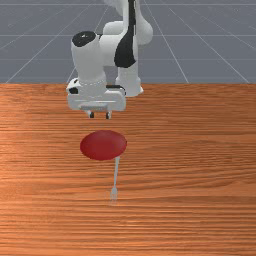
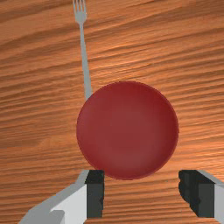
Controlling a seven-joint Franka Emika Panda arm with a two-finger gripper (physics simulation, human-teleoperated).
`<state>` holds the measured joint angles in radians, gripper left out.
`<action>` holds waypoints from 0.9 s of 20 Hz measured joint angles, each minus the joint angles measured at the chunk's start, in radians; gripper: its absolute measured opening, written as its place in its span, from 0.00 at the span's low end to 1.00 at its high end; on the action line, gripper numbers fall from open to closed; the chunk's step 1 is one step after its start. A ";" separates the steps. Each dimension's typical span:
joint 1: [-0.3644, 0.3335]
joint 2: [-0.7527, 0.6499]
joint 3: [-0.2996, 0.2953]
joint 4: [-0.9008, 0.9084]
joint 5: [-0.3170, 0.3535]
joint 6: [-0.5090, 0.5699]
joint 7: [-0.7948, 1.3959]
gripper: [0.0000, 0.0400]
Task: Put the fork on the plate
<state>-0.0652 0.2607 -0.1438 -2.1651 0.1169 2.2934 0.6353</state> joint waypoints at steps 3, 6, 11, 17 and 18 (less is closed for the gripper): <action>0.022 0.169 0.004 0.187 -0.018 0.018 0.058 0.92; 0.062 0.386 0.003 0.419 -0.041 0.039 0.135 0.98; 0.114 0.627 -0.003 0.608 -0.059 0.050 0.230 0.99; 0.166 0.680 -0.012 0.699 -0.038 -0.002 0.264 0.19; 0.170 0.683 -0.015 0.704 -0.034 0.002 0.267 0.19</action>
<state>0.1045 0.9435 -0.1586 -1.4610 0.0826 2.2958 0.9022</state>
